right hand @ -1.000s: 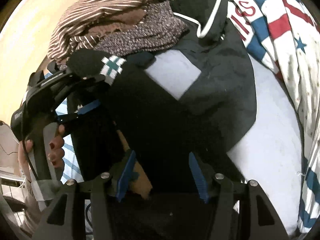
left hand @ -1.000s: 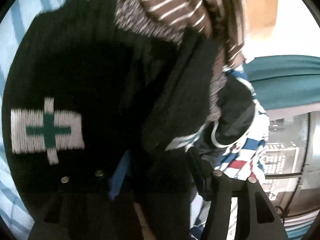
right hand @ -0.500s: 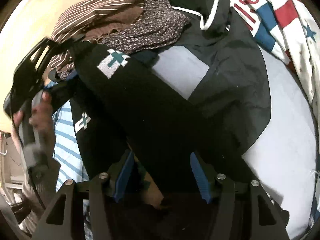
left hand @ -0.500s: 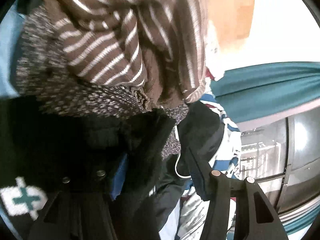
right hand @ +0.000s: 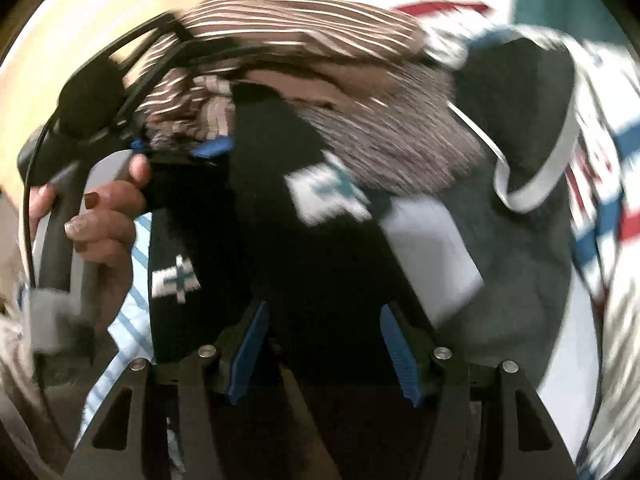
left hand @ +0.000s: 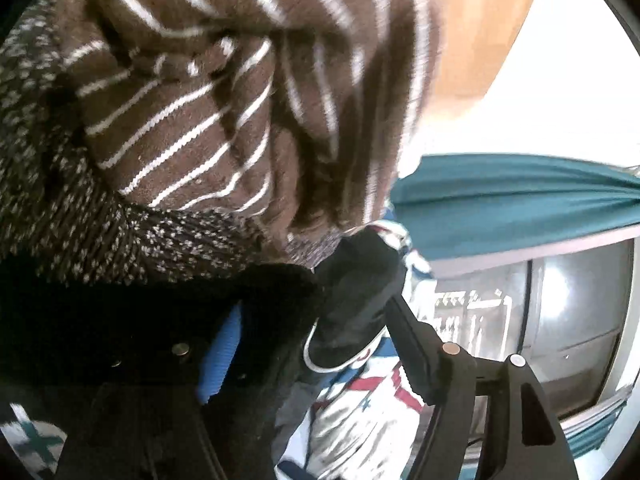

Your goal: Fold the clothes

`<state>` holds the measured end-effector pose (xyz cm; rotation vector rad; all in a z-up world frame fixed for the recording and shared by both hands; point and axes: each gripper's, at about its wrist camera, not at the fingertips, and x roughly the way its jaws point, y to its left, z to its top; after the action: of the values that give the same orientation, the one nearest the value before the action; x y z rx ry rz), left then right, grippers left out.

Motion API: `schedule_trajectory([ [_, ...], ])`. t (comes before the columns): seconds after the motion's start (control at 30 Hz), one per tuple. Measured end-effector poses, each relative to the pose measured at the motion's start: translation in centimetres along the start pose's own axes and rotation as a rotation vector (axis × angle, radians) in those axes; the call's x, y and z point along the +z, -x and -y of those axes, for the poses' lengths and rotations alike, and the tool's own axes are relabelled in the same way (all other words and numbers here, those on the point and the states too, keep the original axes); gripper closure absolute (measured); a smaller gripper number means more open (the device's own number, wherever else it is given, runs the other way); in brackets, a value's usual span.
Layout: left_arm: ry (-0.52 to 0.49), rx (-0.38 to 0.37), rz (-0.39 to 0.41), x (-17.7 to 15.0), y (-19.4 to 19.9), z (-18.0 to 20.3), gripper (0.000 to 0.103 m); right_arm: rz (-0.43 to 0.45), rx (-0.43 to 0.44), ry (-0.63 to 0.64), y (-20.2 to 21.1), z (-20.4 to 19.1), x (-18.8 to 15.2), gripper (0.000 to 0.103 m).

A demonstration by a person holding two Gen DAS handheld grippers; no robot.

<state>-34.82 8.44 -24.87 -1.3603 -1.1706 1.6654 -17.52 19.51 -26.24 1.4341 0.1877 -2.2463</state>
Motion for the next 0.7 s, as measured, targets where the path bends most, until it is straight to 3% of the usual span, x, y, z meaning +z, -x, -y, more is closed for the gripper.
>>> schedule_trajectory([
  [0.3, -0.059, 0.106, -0.087, 2.4, -0.2, 0.5, 0.031, 0.156, -0.078, 0.164, -3.5, -5.2, 4.1, 0.044],
  [0.37, -0.041, 0.13, -0.086, 2.8, -0.3, 0.2, 0.03, 0.162, -0.139, 0.171, -4.3, -5.0, 4.3, 0.072],
  [0.4, -0.037, 0.14, -0.085, 2.9, -0.4, 0.1, 0.03, 0.165, -0.142, 0.157, -4.5, -4.6, 4.5, 0.076],
  [0.5, -0.046, 0.149, -0.063, 2.5, 0.2, 0.1, 0.03, 0.185, -0.059, 0.068, -3.2, -2.8, 4.7, 0.087],
  [0.7, -0.085, 0.046, 0.014, 0.7, 4.9, 0.7, 0.03, 0.223, 0.102, -0.089, -0.2, 0.8, 5.2, 0.088],
])
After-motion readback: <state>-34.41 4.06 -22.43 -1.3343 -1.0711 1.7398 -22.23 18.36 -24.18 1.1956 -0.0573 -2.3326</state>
